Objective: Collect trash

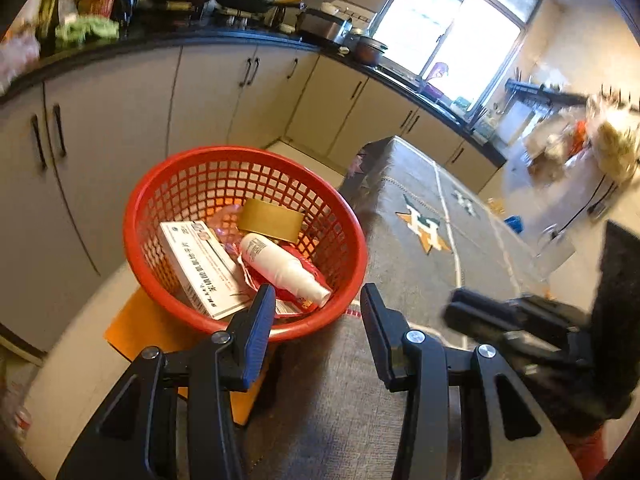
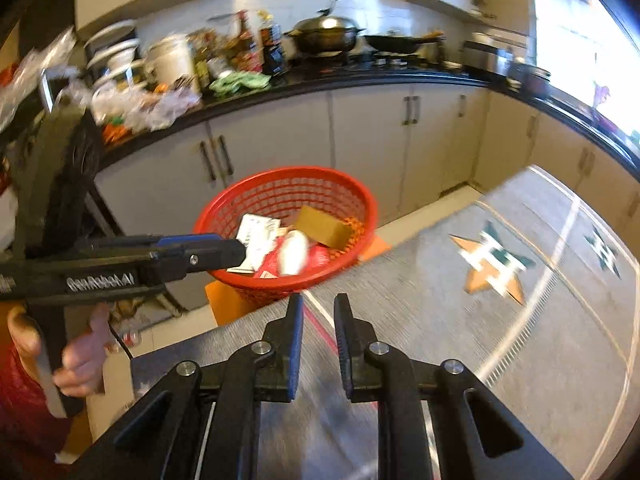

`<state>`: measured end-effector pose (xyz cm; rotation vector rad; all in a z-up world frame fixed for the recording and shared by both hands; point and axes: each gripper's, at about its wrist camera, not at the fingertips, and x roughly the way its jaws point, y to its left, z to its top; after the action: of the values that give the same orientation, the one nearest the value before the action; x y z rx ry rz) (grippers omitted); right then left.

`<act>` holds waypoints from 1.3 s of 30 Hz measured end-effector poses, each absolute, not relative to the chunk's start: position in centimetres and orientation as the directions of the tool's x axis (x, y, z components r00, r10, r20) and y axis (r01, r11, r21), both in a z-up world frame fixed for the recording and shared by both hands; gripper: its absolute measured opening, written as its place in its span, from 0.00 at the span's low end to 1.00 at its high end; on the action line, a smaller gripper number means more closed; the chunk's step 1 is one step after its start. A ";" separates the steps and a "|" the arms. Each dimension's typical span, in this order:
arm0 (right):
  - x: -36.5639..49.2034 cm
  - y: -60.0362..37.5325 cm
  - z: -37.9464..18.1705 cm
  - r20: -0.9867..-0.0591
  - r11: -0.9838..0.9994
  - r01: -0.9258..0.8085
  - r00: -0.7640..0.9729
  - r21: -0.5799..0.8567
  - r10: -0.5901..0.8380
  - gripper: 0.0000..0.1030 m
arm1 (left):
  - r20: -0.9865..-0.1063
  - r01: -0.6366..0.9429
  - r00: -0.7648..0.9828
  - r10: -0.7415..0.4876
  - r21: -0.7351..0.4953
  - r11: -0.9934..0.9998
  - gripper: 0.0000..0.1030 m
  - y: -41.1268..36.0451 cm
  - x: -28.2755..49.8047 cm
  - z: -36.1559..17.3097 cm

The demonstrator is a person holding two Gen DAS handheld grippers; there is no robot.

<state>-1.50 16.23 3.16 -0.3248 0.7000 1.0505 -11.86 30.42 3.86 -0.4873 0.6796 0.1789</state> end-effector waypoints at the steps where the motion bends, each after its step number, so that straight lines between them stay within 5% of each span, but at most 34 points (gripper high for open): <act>1: -1.8 15.1 3.4 -0.657 0.507 -0.856 0.329 0.096 0.679 0.23 | -0.643 -0.324 0.765 0.035 -0.337 0.884 0.42 29.6 -12.1 4.0; 6: -3.6 10.9 3.9 -0.629 0.642 -0.758 0.442 0.120 0.639 0.60 | -0.621 -0.390 0.752 0.222 -0.148 0.909 0.59 25.8 -13.5 4.4; 8: -4.6 9.0 3.9 -0.611 0.684 -0.719 0.488 0.122 0.623 0.65 | -0.604 -0.409 0.750 0.269 -0.104 0.906 0.66 24.6 -14.1 4.5; 21: -12.6 1.5 3.7 -0.532 0.799 -0.595 0.652 0.081 0.540 0.87 | -0.555 -0.418 0.745 0.370 0.044 0.907 0.94 18.4 -18.1 4.9; 39: -16.3 -3.0 3.6 -0.504 0.862 -0.505 0.736 0.037 0.453 0.94 | -0.583 -0.428 0.709 0.398 0.094 0.899 0.96 14.3 -20.3 3.0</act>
<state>-16.32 -3.04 3.61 -0.1043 0.5255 0.5277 -20.26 14.30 2.99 -0.0491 0.6350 0.4587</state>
